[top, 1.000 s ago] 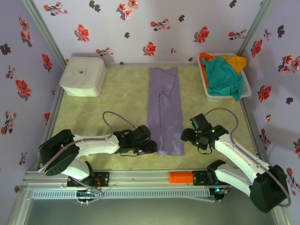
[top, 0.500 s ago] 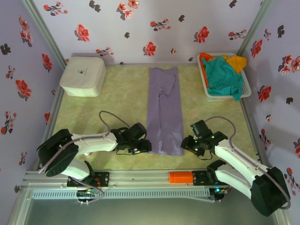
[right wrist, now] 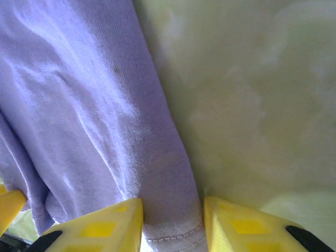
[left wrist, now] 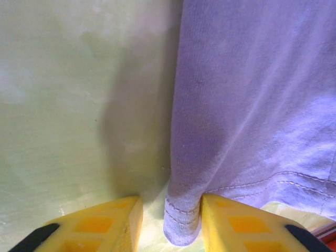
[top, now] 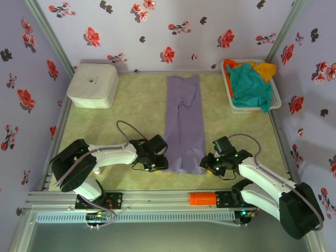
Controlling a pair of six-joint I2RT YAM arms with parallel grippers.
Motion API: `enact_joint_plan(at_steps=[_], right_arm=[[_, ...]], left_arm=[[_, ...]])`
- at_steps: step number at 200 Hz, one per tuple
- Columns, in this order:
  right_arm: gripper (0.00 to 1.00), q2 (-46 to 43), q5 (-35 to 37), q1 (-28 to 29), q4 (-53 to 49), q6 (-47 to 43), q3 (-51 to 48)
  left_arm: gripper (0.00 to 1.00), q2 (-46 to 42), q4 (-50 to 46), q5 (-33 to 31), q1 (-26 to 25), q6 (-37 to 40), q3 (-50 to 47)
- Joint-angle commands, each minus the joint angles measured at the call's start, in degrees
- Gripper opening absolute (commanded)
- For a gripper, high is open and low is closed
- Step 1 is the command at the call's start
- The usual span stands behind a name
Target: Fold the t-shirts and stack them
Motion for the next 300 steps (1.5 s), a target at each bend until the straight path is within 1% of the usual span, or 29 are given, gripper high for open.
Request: enact_joint_plan(at_steps=[1, 13, 64, 77, 97, 110, 120, 139, 147, 158, 166, 205, 242, 265, 284, 300], right_arm=[[0.34, -0.46, -1.13, 0.27, 0.01, -0.31, -0.65], [0.33, -0.53, -1.22, 0.27, -0.46, -0.71, -0.57], [0.28, -2.32, -0.93, 0.36, -2.28, -1.76, -0.52], [0.24, -2.41, -0.74, 0.38, -2.53, -2.05, -0.73], [0.22, -1.99, -0.21, 0.36, -2.34, -2.42, -1.34], [0.2, -1.63, 0.04, 0.36, -2.15, -2.56, -1.77], [0.18, -1.42, 0.01, 0.36, -1.8, -2.65, -2.07], [0.12, -1.46, -0.38, 0.67, -1.27, -2.63, -2.42], [0.1, -1.58, -0.47, 0.88, -1.5, -2.73, -2.32], [0.03, -1.91, -0.41, 1.11, -2.54, -3.08, -2.0], [0.0, -2.53, 0.23, 1.24, -3.94, -3.18, -1.79], [0.0, -9.05, 2.12, 1.24, -10.56, -2.14, -0.19], [0.0, -12.61, 1.64, 1.74, -16.52, -1.42, 1.71], [0.0, -15.32, 2.74, 2.03, -22.61, -1.12, 5.34], [0.0, -16.92, 5.06, 2.03, -25.9, -0.72, 9.3], [0.0, -16.13, 6.73, 2.03, -26.13, -0.64, 12.6]], left_arm=[[0.31, 3.82, 6.86, 0.84, -0.28, 2.13, 1.41], [0.3, 4.39, 7.24, 0.84, -0.32, 2.31, 2.12], [0.18, 5.38, 8.72, 0.92, -0.31, 2.32, 2.86], [0.15, 5.45, 9.16, 0.87, -0.32, 2.13, 2.73], [0.12, 5.61, 9.53, 0.76, -0.32, 2.2, 2.93], [0.07, 5.65, 9.66, 0.76, -0.32, 2.25, 3.23], [0.06, 5.63, 9.84, 0.76, -0.32, 2.11, 3.14], [0.0, 5.39, 9.95, 0.76, -0.43, 1.44, 2.8], [0.0, 5.16, 9.73, 0.76, -0.58, 1.18, 2.52], [0.0, 4.8, 9.11, 0.57, -0.68, 0.78, 1.99], [0.0, 4.45, 8.14, 0.36, -0.96, 0.47, 1.72], [0.0, 0.75, 3.45, -2.2, -3.94, -1.26, 1.15], [0.0, -3.67, 2.11, -3.25, -7.9, -6.32, -0.91], [0.0, -7.7, -2.32, -4.94, -10.44, -7.67, 1.43], [0.0, -10.5, -6.3, -6.05, -10.45, -7.19, 3.86], [0.0, -11.8, -8.86, -6.45, -9.08, -5.4, 5.91]])
